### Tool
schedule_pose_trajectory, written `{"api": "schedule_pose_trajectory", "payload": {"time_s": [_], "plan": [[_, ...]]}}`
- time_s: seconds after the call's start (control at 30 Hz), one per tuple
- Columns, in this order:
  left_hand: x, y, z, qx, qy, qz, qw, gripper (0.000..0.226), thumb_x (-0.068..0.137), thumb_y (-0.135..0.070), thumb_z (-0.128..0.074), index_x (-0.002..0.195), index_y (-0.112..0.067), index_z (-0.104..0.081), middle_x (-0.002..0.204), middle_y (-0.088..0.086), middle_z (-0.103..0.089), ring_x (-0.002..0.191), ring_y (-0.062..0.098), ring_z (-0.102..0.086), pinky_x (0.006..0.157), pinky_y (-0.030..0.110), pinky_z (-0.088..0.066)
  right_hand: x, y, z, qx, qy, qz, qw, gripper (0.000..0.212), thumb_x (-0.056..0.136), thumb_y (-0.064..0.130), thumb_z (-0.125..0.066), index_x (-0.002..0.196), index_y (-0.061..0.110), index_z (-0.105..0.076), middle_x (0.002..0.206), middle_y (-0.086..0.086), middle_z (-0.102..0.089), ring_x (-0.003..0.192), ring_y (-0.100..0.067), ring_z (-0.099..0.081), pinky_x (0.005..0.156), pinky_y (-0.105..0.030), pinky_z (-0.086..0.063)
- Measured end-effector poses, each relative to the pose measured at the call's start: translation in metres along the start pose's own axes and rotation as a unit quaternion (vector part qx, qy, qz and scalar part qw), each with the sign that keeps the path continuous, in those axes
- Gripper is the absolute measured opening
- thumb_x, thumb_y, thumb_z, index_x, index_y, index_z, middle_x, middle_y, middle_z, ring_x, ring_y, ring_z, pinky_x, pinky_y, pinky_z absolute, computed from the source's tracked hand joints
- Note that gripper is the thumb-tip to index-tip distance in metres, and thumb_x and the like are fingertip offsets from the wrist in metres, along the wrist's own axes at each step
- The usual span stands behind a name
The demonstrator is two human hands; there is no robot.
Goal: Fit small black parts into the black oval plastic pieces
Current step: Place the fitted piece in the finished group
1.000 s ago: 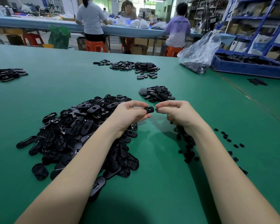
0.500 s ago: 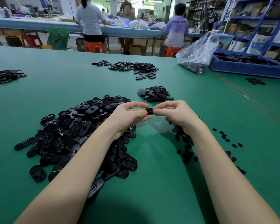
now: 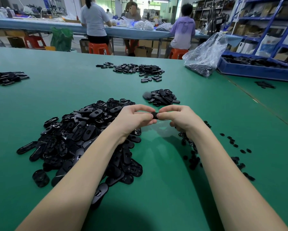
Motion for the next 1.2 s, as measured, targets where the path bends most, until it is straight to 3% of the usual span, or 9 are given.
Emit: {"api": "schedule_pose_trajectory", "payload": {"time_s": [0.33, 0.47, 0.73, 0.97, 1.2], "plan": [[-0.001, -0.001, 0.001, 0.025, 0.014, 0.023, 0.999, 0.017, 0.091, 0.007, -0.062, 0.099, -0.004, -0.073, 0.083, 0.012, -0.075, 0.071, 0.014, -0.072, 0.069, 0.017, -0.056, -0.004, -0.001, 0.004, -0.032, 0.055, 0.011, 0.998, 0.019, 0.067, 0.047, -0.091, 0.079, 0.035, -0.081, 0.064, 0.018, -0.064, 0.063, -0.009, -0.048, 0.043, -0.017, -0.029], [-0.001, 0.003, -0.001, 0.04, -0.009, 0.016, 0.999, 0.014, 0.088, 0.006, -0.067, 0.096, -0.004, -0.073, 0.082, 0.011, -0.074, 0.066, 0.012, -0.07, 0.068, 0.016, -0.056, -0.003, 0.0, 0.001, -0.037, 0.043, 0.029, 0.998, 0.02, 0.066, 0.044, -0.092, 0.076, 0.031, -0.079, 0.065, 0.01, -0.059, 0.055, -0.008, -0.042, 0.043, -0.017, -0.029], [0.002, 0.006, 0.001, 0.069, -0.035, 0.003, 0.997, 0.013, 0.086, 0.003, -0.071, 0.096, -0.006, -0.073, 0.088, 0.012, -0.075, 0.076, 0.019, -0.07, 0.084, 0.026, -0.059, -0.001, 0.002, -0.001, -0.062, 0.028, 0.052, 0.996, 0.013, 0.077, 0.029, -0.086, 0.083, 0.02, -0.08, 0.055, 0.015, -0.055, 0.041, 0.0, -0.039, 0.04, -0.012, -0.03], [0.003, 0.006, 0.002, 0.091, -0.04, -0.013, 0.995, 0.014, 0.086, 0.002, -0.072, 0.091, -0.011, -0.073, 0.086, 0.009, -0.078, 0.074, 0.015, -0.071, 0.077, 0.021, -0.059, 0.002, -0.002, -0.004, -0.074, 0.02, 0.057, 0.995, 0.011, 0.077, 0.03, -0.083, 0.073, 0.022, -0.077, 0.055, 0.017, -0.057, 0.04, 0.001, -0.041, 0.04, -0.01, -0.031], [0.007, 0.011, -0.004, 0.128, -0.091, -0.03, 0.987, 0.014, 0.084, -0.004, -0.075, 0.089, -0.017, -0.073, 0.082, 0.007, -0.078, 0.078, 0.018, -0.072, 0.09, 0.038, -0.058, 0.007, -0.005, -0.006, -0.083, -0.018, 0.085, 0.993, 0.012, 0.078, 0.028, -0.082, 0.073, 0.021, -0.074, 0.046, 0.021, -0.054, 0.039, 0.004, -0.045, 0.039, -0.007, -0.029]]}}
Point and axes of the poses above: each hand's wrist, its own x-axis towards the middle knuckle, its own z-axis out of the back of the hand, y = z × x, the point moved 2 cm from there along x, towards the middle knuckle
